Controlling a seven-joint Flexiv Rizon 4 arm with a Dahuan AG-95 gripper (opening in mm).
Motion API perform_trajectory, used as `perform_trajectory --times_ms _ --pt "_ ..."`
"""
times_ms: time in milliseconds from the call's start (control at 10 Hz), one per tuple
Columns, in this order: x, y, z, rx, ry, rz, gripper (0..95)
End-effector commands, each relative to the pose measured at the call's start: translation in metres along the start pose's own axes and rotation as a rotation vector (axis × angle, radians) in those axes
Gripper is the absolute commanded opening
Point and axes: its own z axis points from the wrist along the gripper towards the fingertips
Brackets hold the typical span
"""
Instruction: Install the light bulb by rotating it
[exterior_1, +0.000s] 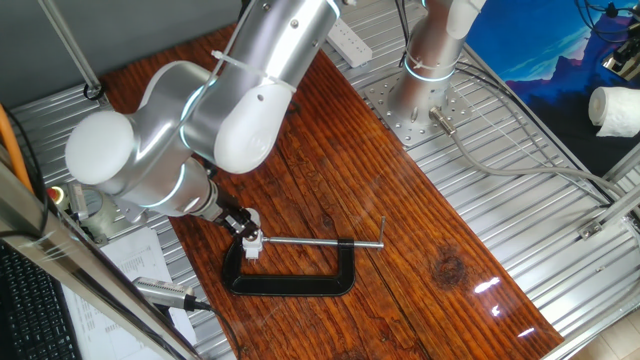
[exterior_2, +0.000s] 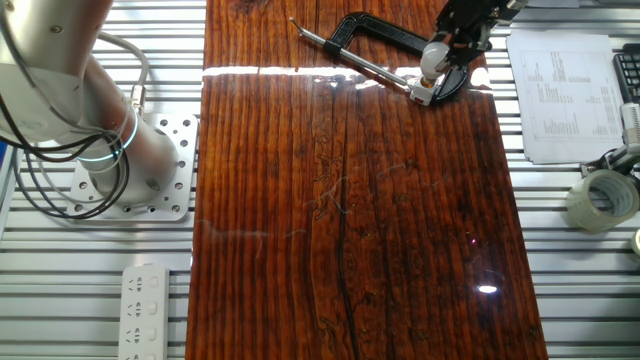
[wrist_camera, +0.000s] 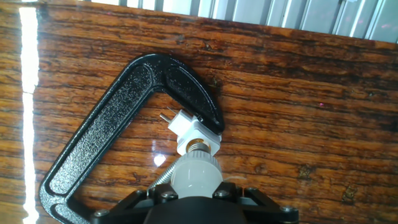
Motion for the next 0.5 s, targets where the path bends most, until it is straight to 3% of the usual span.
perform_trajectory --times_ms 100,500 --pt "-0.0003 -0.0003 0.0014 -0.001 -0.005 -0.003 0.0" --pt "-0.0006 -0.0007 0.0032 -0.003 -0.007 -0.005 0.0"
